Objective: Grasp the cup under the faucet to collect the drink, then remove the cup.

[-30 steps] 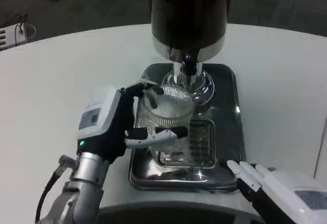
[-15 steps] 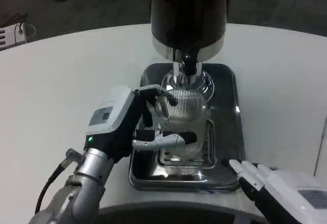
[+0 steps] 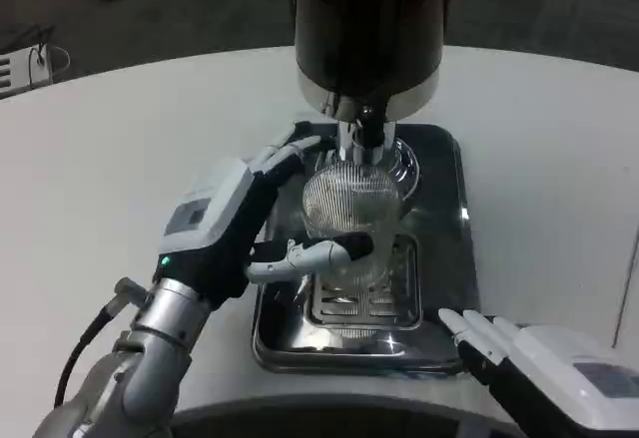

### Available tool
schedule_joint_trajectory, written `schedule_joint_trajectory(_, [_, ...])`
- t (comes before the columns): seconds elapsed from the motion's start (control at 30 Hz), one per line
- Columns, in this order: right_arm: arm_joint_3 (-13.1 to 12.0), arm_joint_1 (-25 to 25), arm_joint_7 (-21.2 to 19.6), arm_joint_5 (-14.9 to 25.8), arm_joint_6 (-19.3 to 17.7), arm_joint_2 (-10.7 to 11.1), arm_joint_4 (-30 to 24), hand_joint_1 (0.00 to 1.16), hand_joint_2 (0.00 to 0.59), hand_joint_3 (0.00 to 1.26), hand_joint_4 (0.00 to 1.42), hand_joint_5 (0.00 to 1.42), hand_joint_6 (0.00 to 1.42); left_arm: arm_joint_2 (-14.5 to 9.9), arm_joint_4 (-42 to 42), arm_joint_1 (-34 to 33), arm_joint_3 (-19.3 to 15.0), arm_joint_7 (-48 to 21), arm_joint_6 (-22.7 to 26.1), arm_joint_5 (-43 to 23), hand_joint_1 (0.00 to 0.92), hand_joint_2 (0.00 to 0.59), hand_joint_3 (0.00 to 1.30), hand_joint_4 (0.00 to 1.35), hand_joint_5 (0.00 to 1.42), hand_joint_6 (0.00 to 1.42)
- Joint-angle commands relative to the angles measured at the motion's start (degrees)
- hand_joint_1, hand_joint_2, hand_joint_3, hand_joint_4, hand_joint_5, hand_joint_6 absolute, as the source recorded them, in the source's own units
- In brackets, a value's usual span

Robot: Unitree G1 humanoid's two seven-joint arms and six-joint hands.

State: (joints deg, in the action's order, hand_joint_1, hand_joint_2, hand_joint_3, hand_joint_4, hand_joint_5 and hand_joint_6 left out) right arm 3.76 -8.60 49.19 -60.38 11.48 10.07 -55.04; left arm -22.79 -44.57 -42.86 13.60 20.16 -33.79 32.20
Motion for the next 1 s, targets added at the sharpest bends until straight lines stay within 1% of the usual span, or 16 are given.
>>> schedule_joint_trajectory(0.03, [0.7, 0.7, 0.9, 0.9, 0.8, 0.6, 0.7, 0.51, 0.423, 0.04, 0.0, 0.0, 0.0, -1.2, 2.2, 1.5, -0.9, -2.9, -0.4, -2.0, 0.096, 0.004, 0.11, 0.0, 0.15, 0.16])
schedule_joint_trajectory(0.17, [1.1, 1.0, 0.8, 0.8, 1.4, 0.9, 0.8, 0.51, 0.423, 0.04, 0.0, 0.0, 0.0, -2.0, 7.8, 5.6, -3.3, -4.8, -3.4, -5.7, 0.068, 0.012, 0.1, 0.0, 0.15, 0.16])
schedule_joint_trajectory(0.23, [1.3, 1.1, 0.6, 0.6, 1.7, 1.1, 0.8, 0.51, 0.423, 0.04, 0.0, 0.0, 0.0, -2.5, 10.6, 7.7, -4.4, -5.6, -4.0, -7.0, 0.05, 0.014, 0.11, 0.0, 0.16, 0.18])
schedule_joint_trajectory(0.33, [1.6, 1.0, 0.3, 0.4, 2.1, 1.1, 0.7, 0.51, 0.423, 0.04, 0.0, 0.0, 0.0, -3.1, 18.4, 12.9, -7.8, -8.2, -4.5, -11.7, 0.027, 0.018, 0.12, 0.01, 0.17, 0.18])
schedule_joint_trajectory(0.43, [1.8, 0.9, 0.2, 0.3, 2.4, 1.2, 0.6, 0.51, 0.423, 0.04, 0.0, 0.0, 0.0, -3.4, 26.4, 16.6, -10.4, -11.6, -3.8, -16.0, 0.003, 0.03, 0.13, 0.05, 0.19, 0.18])
schedule_joint_trajectory(0.53, [2.3, 1.2, 0.0, 0.0, 2.4, 1.1, 0.8, 0.51, 0.423, 0.04, 0.0, 0.0, 0.0, -3.8, 34.2, 17.6, -11.7, -18.4, -1.5, -23.4, 0.0, 0.038, 0.14, 0.06, 0.19, 0.19])
schedule_joint_trajectory(0.6, [2.7, 1.5, 0.0, -0.2, 2.4, 1.1, 0.9, 0.51, 0.423, 0.04, 0.0, 0.0, 0.0, -3.8, 37.3, 17.4, -12.2, -21.8, 0.0, -26.8, 0.0, 0.039, 0.14, 0.06, 0.19, 0.19])
schedule_joint_trajectory(0.73, [3.3, 1.7, 0.0, -0.5, 2.5, 1.0, 0.8, 0.51, 0.423, 0.04, 0.0, 0.0, 0.0, -3.7, 43.0, 15.2, -12.6, -28.4, 4.6, -33.3, 0.0, 0.046, 0.14, 0.07, 0.2, 0.2])
schedule_joint_trajectory(0.8, [3.5, 1.6, 0.0, -0.6, 2.5, 1.0, 0.6, 0.51, 0.423, 0.04, 0.0, 0.0, 0.0, -3.3, 44.5, 14.2, -12.9, -31.0, 7.0, -35.0, 0.0, 0.047, 0.14, 0.07, 0.2, 0.21])
schedule_joint_trajectory(0.87, [3.6, 1.4, -0.1, -0.6, 2.5, 1.0, 0.3, 0.51, 0.423, 0.04, 0.0, 0.0, 0.0, -2.9, 44.9, 12.1, -12.3, -34.2, 9.7, -37.3, 0.0, 0.048, 0.14, 0.07, 0.2, 0.22])
schedule_joint_trajectory(1.0, [3.4, 0.8, -0.1, -0.6, 2.6, 0.9, -0.3, 0.51, 0.423, 0.04, 0.0, 0.0, 0.0, -1.9, 44.7, 9.5, -12.0, -38.2, 13.1, -38.9, 0.0, 0.05, 0.13, 0.07, 0.2, 0.23])
